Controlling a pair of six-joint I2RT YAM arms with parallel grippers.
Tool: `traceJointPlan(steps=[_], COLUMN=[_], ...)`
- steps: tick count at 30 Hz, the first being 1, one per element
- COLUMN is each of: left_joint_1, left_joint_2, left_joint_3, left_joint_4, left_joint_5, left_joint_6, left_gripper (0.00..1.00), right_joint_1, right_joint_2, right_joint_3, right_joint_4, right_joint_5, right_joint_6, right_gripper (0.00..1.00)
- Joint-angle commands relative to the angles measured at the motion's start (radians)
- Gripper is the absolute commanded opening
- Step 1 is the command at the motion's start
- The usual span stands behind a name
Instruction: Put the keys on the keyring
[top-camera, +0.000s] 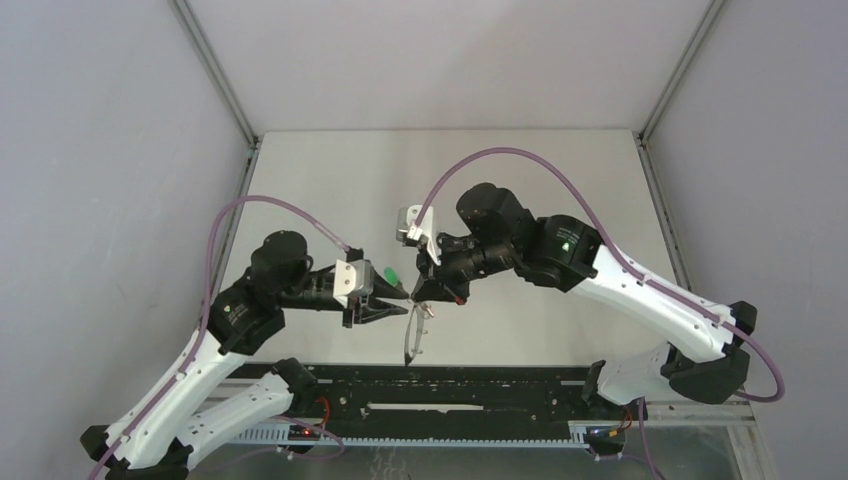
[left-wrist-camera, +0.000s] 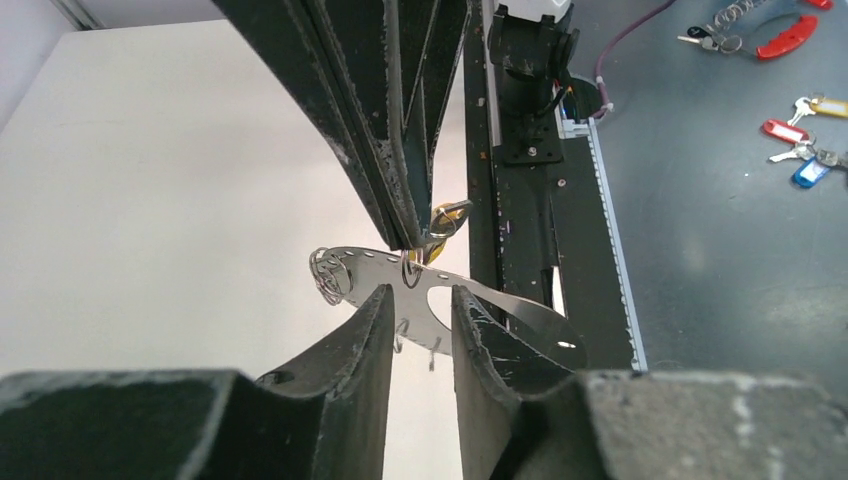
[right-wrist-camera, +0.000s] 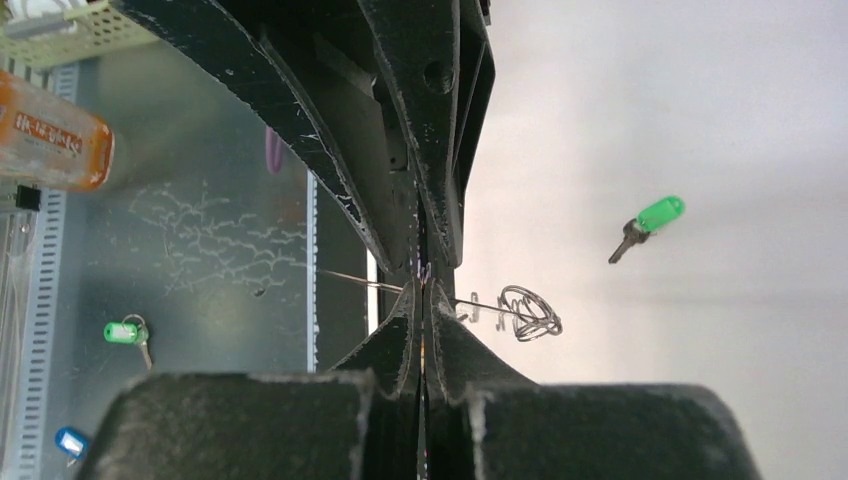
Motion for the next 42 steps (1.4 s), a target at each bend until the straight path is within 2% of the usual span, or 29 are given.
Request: traceJointPlan(steps=[1, 19, 25, 28, 29, 31, 35, 39, 42], left_joint_1=[0.004, 0.003, 0.003, 0.004, 0.004, 0.004, 0.003, 0.008, 0.013], left_joint_2=[0.009, 0.010, 0.007, 0.003, 0.001, -0.002, -0.008, -0.047, -0.069], left_joint_3=[0.057, 0.042, 0.044, 0.039, 0.038, 0.038, 0.028, -0.020, -0.046], left_joint_4=[-0.027, -0.030, -0.042, -0.051, -0.052, -0.052, -0.001, 0.155, 0.278], left_joint_5=[0.041, 0.058, 0.058, 0.061, 0.062, 0.064, 0.052, 0.007, -0.014], left_joint_6=[0.048, 0.054, 0.070, 0.081, 0.083, 0.084, 0.027, -0.130, -0.256], left_gripper=[0.31, 0.16, 0.01, 0.00, 0.00, 0.00, 0.00, 0.00, 0.00], right_joint_1=[0.024, 0.069, 0.074, 0.075, 0.074, 0.068, 0.013, -0.068, -0.113], right_joint_2=[0.041, 0.188, 0.213, 0.208, 0.203, 0.178, 0.062, -0.100, -0.188], right_joint_3=[0.103, 0.299, 0.329, 0.329, 0.326, 0.304, 0.175, -0.032, -0.157], right_joint_4=[-0.119, -0.248, -0.276, -0.265, -0.256, -0.216, -0.031, 0.195, 0.330], right_joint_5=[0.032, 0.025, 0.030, 0.040, 0.043, 0.035, -0.031, -0.099, -0.118], right_joint_6=[-0.048, -0.102, -0.111, -0.106, -0.102, -0.086, -0.004, 0.113, 0.203], right_gripper=[0.00, 0.00, 0.00, 0.00, 0.01, 0.13, 0.30, 0.40, 0.42])
